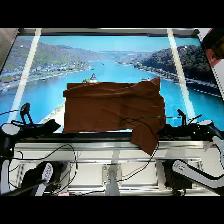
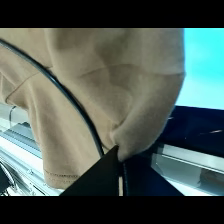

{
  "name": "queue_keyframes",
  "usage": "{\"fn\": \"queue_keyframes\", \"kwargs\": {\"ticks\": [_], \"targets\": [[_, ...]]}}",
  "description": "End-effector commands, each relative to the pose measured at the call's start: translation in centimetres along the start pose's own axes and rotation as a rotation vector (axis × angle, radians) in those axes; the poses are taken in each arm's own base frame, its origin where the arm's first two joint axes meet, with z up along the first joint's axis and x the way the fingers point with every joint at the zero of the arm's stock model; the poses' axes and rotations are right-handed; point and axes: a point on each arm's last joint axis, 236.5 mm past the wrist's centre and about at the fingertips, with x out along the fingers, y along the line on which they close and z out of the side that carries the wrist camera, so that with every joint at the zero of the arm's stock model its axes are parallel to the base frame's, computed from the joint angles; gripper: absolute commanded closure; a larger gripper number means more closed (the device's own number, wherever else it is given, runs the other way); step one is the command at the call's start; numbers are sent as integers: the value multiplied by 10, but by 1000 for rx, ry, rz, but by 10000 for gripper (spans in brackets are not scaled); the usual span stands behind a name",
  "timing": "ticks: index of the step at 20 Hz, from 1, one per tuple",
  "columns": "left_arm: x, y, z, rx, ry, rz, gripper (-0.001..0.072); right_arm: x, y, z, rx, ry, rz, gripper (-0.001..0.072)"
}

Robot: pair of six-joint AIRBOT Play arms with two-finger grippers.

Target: Fold the clothes and pants, and hang the long-sleeved shirts on hangers.

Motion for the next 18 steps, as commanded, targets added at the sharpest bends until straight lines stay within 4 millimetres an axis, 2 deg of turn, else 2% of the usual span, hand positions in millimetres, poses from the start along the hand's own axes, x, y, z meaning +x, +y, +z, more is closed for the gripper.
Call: {"fn": "queue_keyframes", "kwargs": {"ticks": [1,3,6,10,15,16,18], "targets": [[9,7,-25,-15,135,-15,335,0,2,-2,0,11,10,697],[23,6,-33,5,207,-56,334,0,2,-2,0,11,10,697],[42,-8,-37,-7,272,-171,334,0,2,-2,0,11,10,697],[61,-22,-23,-47,239,-272,341,0,3,-2,-1,11,9,698],[69,-9,-6,-55,161,-220,349,-1,2,-1,-4,6,6,697],[69,-9,-6,-54,161,-220,381,-1,2,-1,-4,6,6,697],[69,-10,-6,-54,162,-220,542,-1,2,-1,-4,6,6,697]]}}
